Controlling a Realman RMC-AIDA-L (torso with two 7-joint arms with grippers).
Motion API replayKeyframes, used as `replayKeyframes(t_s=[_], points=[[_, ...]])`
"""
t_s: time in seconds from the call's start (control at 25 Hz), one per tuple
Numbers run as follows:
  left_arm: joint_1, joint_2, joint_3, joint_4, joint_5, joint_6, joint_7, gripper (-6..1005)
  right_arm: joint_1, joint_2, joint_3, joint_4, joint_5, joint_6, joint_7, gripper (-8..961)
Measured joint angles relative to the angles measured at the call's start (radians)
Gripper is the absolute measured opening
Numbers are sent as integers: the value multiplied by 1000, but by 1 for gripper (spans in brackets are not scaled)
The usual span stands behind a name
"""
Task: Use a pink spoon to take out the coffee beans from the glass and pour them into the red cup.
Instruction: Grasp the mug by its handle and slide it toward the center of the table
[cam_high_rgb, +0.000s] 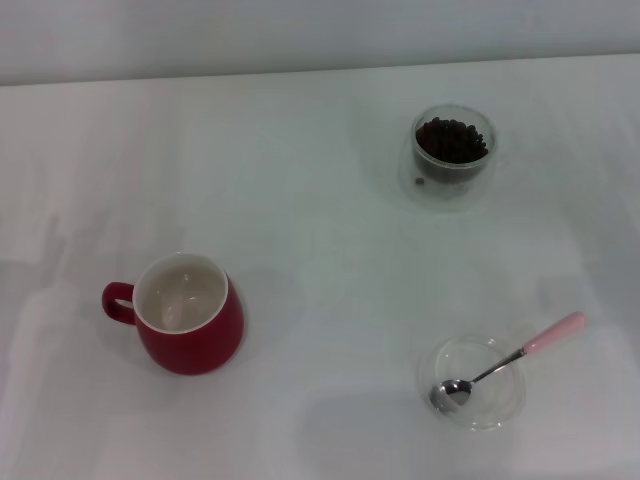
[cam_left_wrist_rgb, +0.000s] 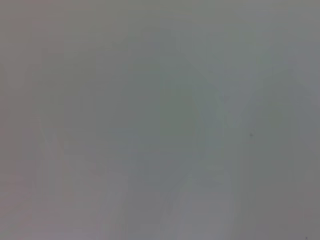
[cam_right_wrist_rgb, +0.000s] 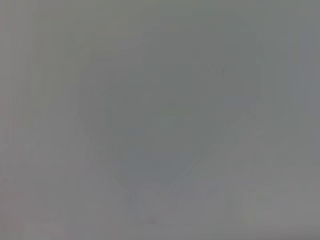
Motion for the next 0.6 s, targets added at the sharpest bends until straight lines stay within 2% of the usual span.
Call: replayKeyframes(t_s=[0.6], points=[[2,0,0,0,0,3,0,740,-3,0,0,3,-1,0,9,246]])
